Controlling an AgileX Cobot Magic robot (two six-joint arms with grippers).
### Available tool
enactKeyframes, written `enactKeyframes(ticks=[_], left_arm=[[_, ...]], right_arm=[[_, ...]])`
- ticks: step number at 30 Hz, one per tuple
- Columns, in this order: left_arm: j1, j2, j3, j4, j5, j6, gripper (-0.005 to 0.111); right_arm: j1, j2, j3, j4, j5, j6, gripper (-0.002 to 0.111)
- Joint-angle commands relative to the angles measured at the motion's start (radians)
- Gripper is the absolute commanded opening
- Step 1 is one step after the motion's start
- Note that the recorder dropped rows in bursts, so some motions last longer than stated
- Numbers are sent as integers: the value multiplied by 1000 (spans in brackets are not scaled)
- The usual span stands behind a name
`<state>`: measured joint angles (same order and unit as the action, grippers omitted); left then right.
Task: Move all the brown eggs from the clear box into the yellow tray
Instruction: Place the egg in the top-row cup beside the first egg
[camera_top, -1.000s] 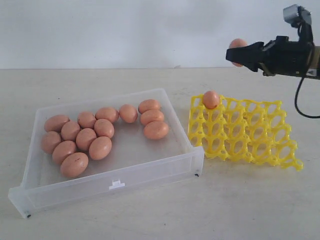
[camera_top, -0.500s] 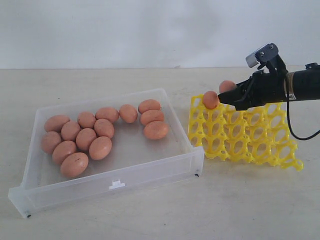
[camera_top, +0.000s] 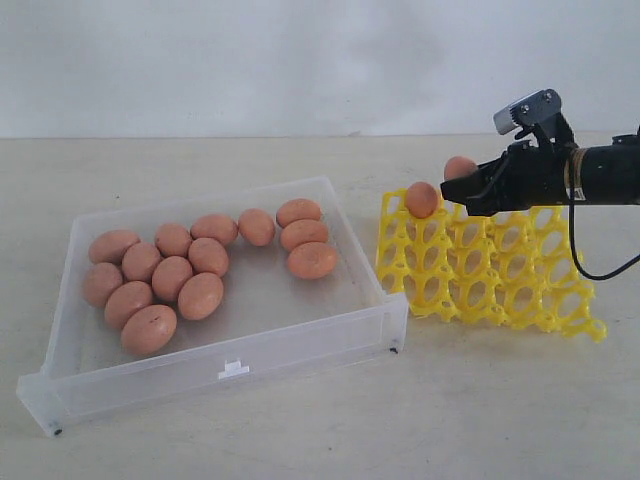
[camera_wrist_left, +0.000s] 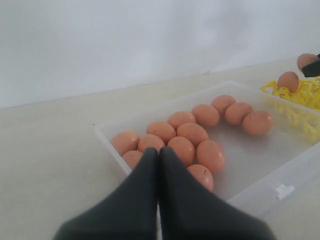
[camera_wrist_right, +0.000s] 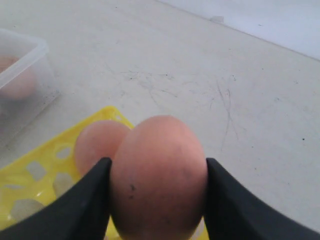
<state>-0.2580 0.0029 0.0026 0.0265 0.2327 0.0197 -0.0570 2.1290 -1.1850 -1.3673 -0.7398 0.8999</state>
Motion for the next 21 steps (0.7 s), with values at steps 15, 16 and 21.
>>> enactKeyframes(ticks=[15,16,21], left_arm=[[-1,-3,-3,0,-5,1,-4],[-1,-3,-3,0,-5,1,-4],[-1,-3,-3,0,-5,1,-4]], right_arm=[[-3,-38,-5,0,-19,29,58],[-3,-56,-5,0,-34,52,58],[90,-204,-5,79,-333,186,29]])
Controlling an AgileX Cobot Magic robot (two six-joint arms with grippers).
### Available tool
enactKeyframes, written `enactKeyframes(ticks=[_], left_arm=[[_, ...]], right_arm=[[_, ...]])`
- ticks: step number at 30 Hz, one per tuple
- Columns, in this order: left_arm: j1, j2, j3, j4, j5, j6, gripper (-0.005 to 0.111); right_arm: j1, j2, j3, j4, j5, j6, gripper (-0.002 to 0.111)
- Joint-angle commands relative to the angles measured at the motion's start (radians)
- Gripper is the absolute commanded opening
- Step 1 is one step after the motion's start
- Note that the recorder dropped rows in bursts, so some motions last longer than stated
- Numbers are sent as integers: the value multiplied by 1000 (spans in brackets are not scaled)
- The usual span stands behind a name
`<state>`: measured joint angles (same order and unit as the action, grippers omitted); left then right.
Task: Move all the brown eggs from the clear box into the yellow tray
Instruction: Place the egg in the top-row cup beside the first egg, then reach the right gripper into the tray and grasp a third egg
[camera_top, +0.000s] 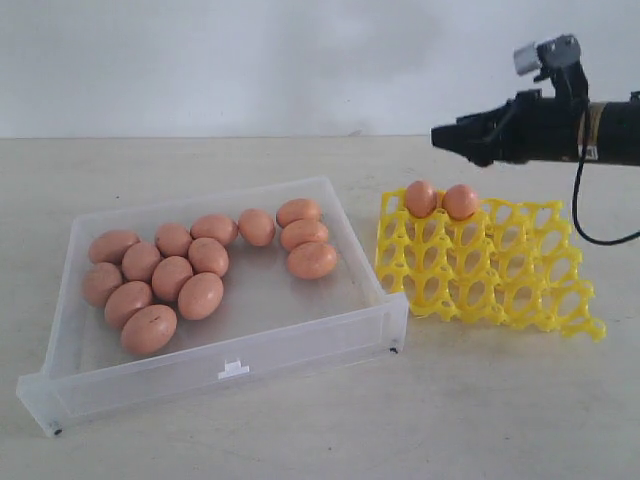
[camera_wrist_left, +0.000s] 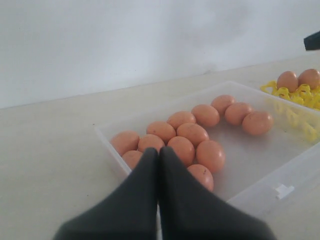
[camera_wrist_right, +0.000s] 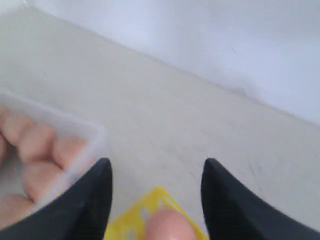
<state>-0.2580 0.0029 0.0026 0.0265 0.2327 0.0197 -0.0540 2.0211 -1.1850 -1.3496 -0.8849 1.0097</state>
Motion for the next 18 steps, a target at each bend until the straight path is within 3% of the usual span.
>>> enactKeyframes(ticks=[1,2,4,6,7,10,12,13,14,16,17,18], left_arm=[[-1,-3,-3,0,-5,1,-4],[-1,-3,-3,0,-5,1,-4],[-1,-3,-3,0,-5,1,-4],[-1,-3,-3,0,-5,1,-4],[-1,-3,-3,0,-5,1,-4],[-1,-3,-3,0,-5,1,-4],[-1,-3,-3,0,-5,1,-4],[-1,-3,-3,0,-5,1,-4],[-1,-3,-3,0,-5,1,-4],[-1,-3,-3,0,-5,1,-4],[-1,-3,-3,0,-5,1,-4],[-1,-3,-3,0,-5,1,-4]], right_arm=[[149,-116,-5,63,-200,71,18],[250,-130,-5,54,-168,34,3],[459,-134,-5,57,69,-128,0],[640,-119,-12,96,436,-392,0],[771,-80,-58,210,858,-641,0],[872,3,-184,264,1316,-731,0],[892,67,-305,255,1502,-647,0],[890,75,-349,302,1504,-593,0],[885,75,-388,389,1504,-573,0],[867,75,-494,790,1505,-738,0],[839,86,-611,1253,1611,-1135,0],[818,98,-667,1481,1702,-1270,0]])
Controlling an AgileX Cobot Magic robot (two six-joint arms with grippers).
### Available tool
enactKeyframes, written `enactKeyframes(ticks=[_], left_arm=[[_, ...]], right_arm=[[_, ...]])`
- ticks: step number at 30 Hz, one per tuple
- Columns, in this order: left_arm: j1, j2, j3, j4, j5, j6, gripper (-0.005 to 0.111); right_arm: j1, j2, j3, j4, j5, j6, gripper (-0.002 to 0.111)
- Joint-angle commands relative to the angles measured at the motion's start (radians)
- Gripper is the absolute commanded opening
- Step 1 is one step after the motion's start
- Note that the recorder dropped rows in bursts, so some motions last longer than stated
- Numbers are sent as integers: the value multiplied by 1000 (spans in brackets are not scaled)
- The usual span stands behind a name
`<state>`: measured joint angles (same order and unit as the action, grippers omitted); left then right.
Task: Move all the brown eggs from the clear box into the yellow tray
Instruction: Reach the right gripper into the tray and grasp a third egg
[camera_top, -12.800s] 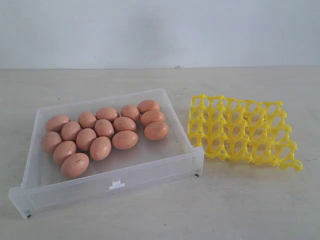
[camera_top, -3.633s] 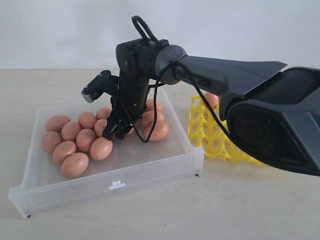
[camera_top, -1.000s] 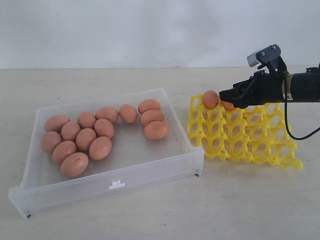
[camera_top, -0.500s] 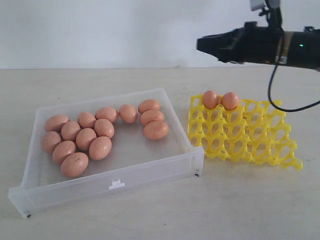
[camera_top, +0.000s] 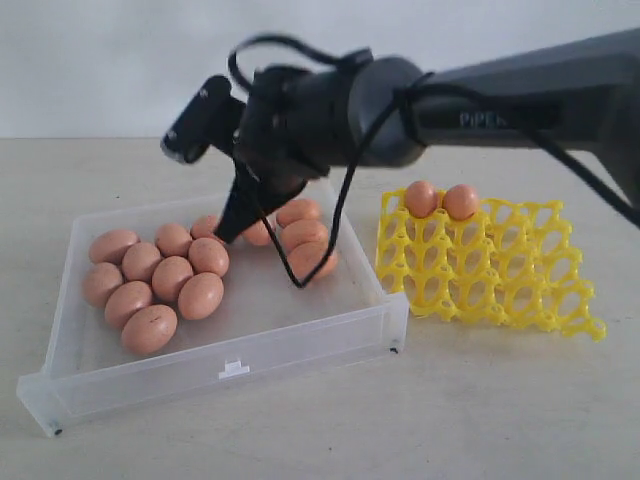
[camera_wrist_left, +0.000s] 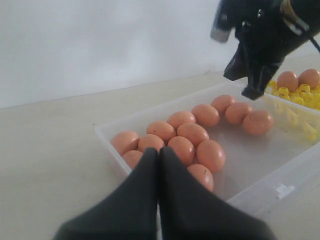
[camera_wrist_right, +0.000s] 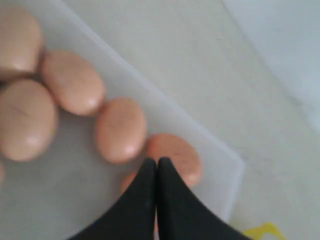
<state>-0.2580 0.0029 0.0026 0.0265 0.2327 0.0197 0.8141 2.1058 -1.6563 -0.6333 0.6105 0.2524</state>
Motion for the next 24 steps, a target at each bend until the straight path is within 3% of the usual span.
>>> enactKeyframes(ticks=[1,3,9,11,12,16,20,24], left_arm=[[-1,-3,-3,0,-5,1,-4],[-1,-3,-3,0,-5,1,-4],[-1,-3,-3,0,-5,1,-4],[-1,-3,-3,0,-5,1,-4],[-1,-3,-3,0,-5,1,-4],[-1,-3,-3,0,-5,1,-4],[-1,-3,-3,0,-5,1,-4],[-1,-3,-3,0,-5,1,-4]], right_arm=[[-68,33,-240,933,280,-589,0],[-86,68,-292,1072,348,-626,0],[-88,140,-325,1023,391,-507,4],[-88,153,-325,1029,412,-477,16],[-88,160,-325,1032,413,-419,30],[-88,164,-325,1019,392,-275,57],[-86,186,-325,1015,380,-65,56],[-86,228,-325,1022,369,1,56]])
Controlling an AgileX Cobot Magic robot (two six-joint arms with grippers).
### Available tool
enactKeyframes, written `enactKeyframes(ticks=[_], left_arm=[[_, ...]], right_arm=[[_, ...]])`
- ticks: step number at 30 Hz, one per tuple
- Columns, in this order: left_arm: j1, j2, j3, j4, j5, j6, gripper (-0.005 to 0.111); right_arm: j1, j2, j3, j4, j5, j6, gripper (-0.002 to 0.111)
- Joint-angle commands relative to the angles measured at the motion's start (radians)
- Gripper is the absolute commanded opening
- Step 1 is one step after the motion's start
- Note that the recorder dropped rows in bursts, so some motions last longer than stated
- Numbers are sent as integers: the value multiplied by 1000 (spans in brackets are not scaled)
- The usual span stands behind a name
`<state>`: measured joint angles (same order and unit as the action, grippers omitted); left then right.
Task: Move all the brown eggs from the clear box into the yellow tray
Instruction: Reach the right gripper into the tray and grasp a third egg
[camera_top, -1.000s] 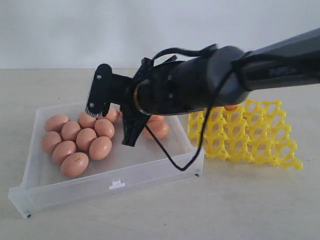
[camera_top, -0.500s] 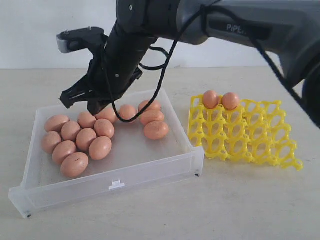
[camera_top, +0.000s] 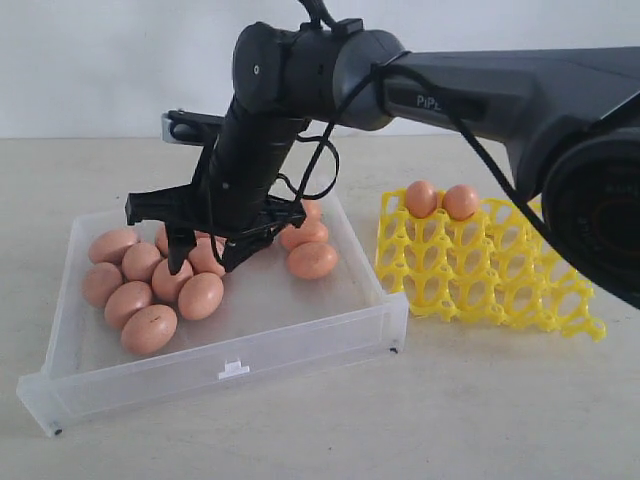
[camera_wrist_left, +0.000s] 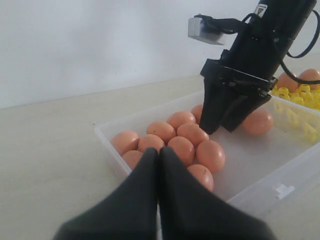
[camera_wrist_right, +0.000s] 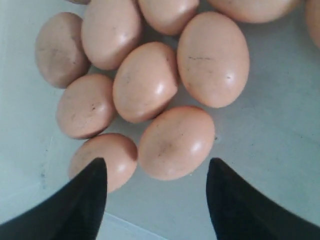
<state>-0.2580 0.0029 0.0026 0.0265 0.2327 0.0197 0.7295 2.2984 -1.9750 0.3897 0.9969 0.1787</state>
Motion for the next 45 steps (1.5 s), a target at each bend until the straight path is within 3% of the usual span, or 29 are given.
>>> enactKeyframes(ticks=[1,14,17,21,26,28,31,34,39,42,45], left_arm=[[-1,-3,-3,0,-5,1,-4],[-1,-3,-3,0,-5,1,-4],[-1,-3,-3,0,-5,1,-4],[-1,-3,-3,0,-5,1,-4],[-1,-3,-3,0,-5,1,-4],[-1,-3,-3,0,-5,1,-4],[-1,-3,-3,0,-5,1,-4],[-1,-3,-3,0,-5,1,-4],[-1,-3,-3,0,-5,1,-4],[-1,-3,-3,0,-5,1,-4],[-1,-3,-3,0,-5,1,-4]], right_arm=[[-2,45,-6,-5,-32,86,56],[-2,119,-6,61,-130,122,55],[-2,119,-6,61,-141,111,40],[-2,119,-6,63,-139,69,3],[-2,83,-6,14,-154,-79,0],[15,59,-6,-105,-179,-148,0],[58,10,16,-397,-180,-86,0],[111,-104,170,-671,-348,64,0],[131,-407,585,-952,-930,297,0],[28,-554,797,-985,-1032,343,-1],[-162,-634,963,-977,-1034,343,-1]])
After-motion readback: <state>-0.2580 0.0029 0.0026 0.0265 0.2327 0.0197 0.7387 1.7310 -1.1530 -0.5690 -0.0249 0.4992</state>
